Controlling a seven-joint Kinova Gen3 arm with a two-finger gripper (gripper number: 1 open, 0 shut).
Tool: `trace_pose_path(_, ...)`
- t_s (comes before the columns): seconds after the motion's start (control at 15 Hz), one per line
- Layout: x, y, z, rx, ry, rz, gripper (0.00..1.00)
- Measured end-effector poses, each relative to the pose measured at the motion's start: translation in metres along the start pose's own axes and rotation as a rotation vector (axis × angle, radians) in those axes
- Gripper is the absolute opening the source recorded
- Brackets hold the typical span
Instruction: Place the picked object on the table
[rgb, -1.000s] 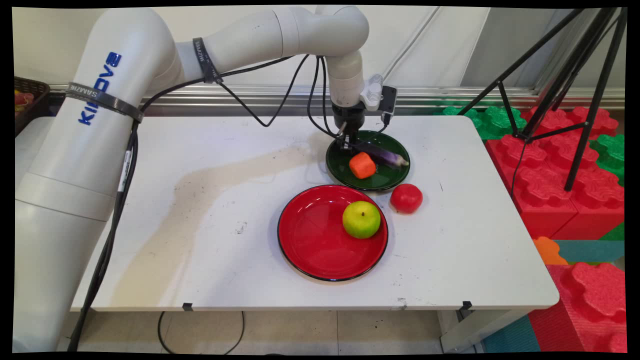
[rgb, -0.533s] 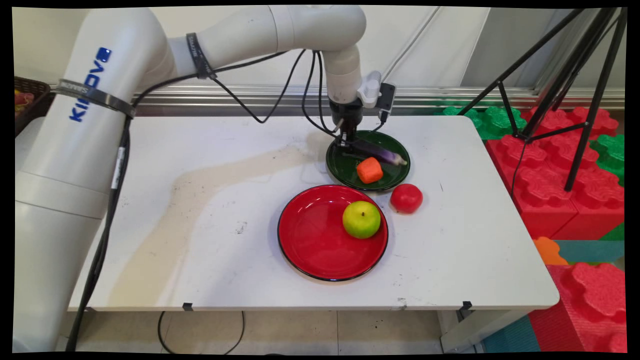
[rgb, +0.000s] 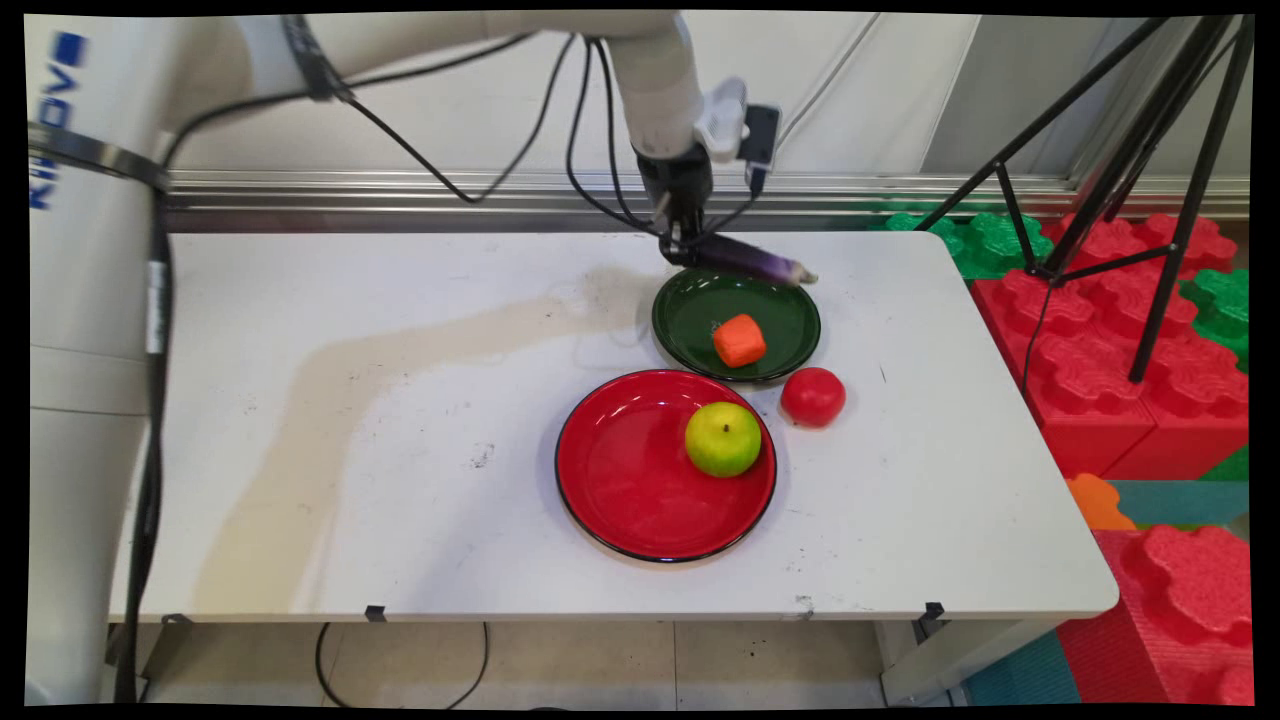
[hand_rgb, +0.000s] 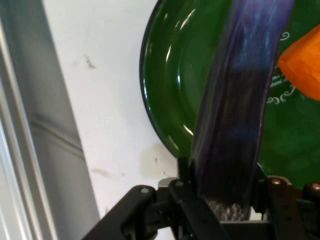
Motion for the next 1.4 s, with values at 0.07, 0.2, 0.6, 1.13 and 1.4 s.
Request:
trace_pose_path(0.07,-0.004,0.002,-0.012,0.01,0.006,-0.014,0.0)
trace_pose_path(0.2,-0.014,0.009,-0.042,0.029,0.018,-0.037,0.0)
trace_pose_path(0.6,-0.053,0.04,-0.106,0.037,0.025,-0.036,0.0)
trace_pose_path(1.13,-0.122,0.075,-0.146,0.028,-0.053,0.016,0.0)
trace_pose_path(1.4,-0.152,0.082,-0.147,0.012,-0.11,0.069,0.0)
